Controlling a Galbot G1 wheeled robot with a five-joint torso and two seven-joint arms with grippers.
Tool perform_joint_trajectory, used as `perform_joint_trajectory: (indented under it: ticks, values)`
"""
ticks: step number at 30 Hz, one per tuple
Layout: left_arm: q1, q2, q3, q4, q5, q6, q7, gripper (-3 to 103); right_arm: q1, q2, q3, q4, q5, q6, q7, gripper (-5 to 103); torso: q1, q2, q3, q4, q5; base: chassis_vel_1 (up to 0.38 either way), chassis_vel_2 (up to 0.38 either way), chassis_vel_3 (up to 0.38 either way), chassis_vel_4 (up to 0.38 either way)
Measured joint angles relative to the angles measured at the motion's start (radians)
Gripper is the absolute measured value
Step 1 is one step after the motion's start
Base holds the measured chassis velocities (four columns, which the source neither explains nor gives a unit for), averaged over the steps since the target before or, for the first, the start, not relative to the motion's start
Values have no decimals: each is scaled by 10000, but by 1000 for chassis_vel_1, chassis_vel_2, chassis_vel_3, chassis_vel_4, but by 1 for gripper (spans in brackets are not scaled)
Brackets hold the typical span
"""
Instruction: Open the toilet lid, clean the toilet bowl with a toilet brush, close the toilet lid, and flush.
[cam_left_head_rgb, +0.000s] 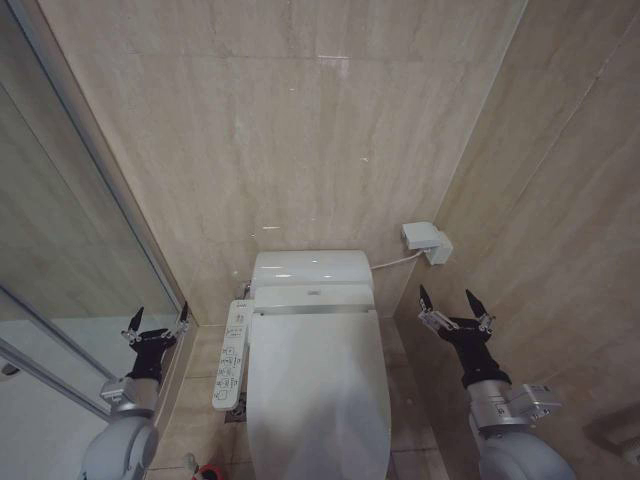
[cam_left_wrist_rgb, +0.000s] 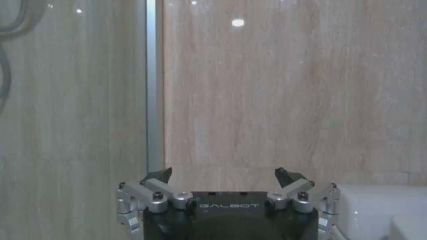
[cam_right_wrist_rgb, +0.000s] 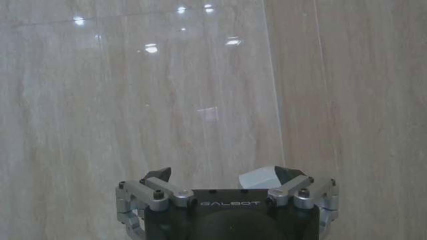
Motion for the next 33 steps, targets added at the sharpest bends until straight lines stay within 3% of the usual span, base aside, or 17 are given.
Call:
perform_joint_trajectory:
  ticks: [9,13,24,27,33]
  values:
    - [-646,986,342,1356,-129,-470,656,100,0,-1,0,0,-1,0,0,100,0,0,0,1,-1,0,0,0,0]
    - [-1440,1476,949,2416,-134,-860,788,100,0,0,0,0,0,0,0,100,0,0,0,2,-1,0,0,0,0]
    - [-3417,1975,2345,4388,-31,-1782,1276,97,0,0,0,0,0,0,0,100,0,0,1,0,0,0,0,0,0]
    - [-4173,2221,2801,5243,46,-2351,2109,97,0,-1,0,0,0,0,0,100,0,0,1,1,0,0,0,0,0]
    - [-5180,2534,3536,6319,275,-2875,2803,100,0,0,0,0,0,0,0,100,0,0,1,3,1,0,0,0,0]
